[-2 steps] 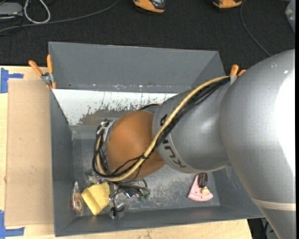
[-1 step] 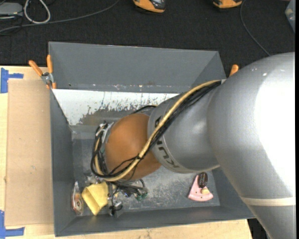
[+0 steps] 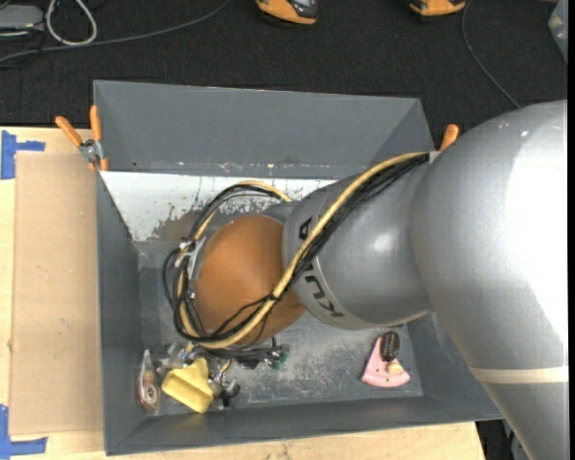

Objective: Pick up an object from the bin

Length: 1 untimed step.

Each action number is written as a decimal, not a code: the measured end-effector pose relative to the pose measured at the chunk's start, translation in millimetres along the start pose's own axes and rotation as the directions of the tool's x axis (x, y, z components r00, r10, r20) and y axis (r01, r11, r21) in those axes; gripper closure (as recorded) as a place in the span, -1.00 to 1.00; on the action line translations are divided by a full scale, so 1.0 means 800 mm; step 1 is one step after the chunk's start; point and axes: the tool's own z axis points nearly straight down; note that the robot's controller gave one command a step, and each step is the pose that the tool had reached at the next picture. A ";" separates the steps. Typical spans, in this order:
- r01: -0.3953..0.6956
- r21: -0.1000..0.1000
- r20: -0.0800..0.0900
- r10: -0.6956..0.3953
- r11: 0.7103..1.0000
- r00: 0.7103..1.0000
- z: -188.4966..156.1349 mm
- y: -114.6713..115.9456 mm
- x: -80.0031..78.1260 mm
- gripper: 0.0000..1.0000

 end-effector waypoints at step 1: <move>0.000 0.000 0.000 0.000 1.000 1.000 0.000 0.000 0.000 1.00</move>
Offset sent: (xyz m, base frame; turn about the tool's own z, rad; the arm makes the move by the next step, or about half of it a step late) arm 0.0001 -0.0001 0.0217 0.0002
